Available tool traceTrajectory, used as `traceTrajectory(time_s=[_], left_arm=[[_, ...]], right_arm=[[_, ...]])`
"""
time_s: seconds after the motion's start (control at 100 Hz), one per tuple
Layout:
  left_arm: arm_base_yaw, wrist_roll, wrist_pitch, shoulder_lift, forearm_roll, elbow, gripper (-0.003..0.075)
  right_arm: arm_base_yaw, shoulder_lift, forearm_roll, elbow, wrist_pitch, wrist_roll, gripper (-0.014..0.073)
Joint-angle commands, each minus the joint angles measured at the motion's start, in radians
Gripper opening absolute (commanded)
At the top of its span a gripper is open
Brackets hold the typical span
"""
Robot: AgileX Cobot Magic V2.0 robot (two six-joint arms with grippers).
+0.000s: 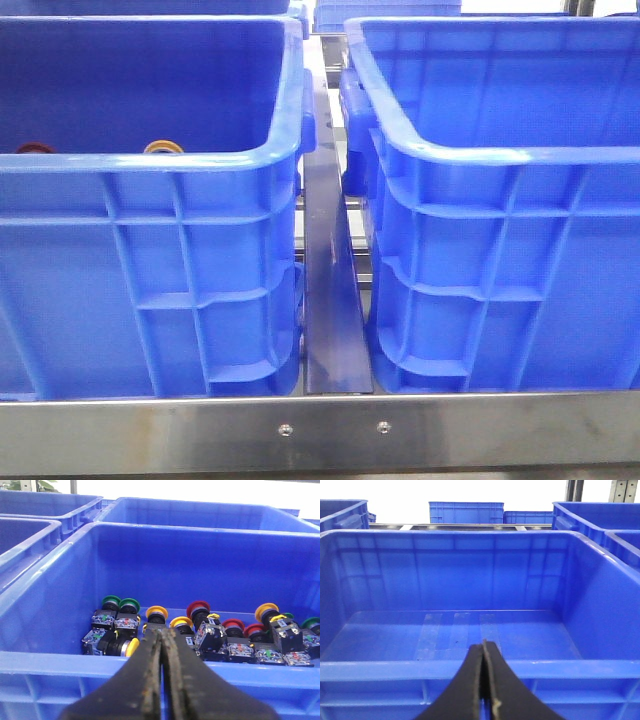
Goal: Pick red and yellow buttons and place in box
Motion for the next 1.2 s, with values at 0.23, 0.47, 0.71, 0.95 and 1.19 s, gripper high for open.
traceTrajectory(time_s=[0.23, 0.47, 0.71, 0.95, 1.19], left_arm=[[0.001, -0.007, -0.079, -0.031, -0.002, 0.02, -0.002], [0.01, -0.007, -0.107, -0.026, 0.004, -0.024, -0.002], [0.01, -0.007, 0.093, 0.117, 0.027, -0.251, -0.002], [0.01, -0.007, 0.169, 0.361, 0.033, -0.438, -0.002], [0.01, -0.007, 0.258, 0.637, 0.033, -0.593, 0.0013]], right_arm=[[-0.004, -0.018, -0.013, 0.004, -0.082, -0.004, -0.0103], [-0.004, -0.018, -0.013, 0.004, -0.082, -0.004, -0.0103], [-0.004, -0.018, -0.013, 0.004, -0.082, -0.004, -0.0103], [-0.004, -0.018, -0.013, 0.004, -0.082, -0.004, -0.0103], [-0.004, -0.018, -0.013, 0.004, -0.082, -0.004, -0.0103]])
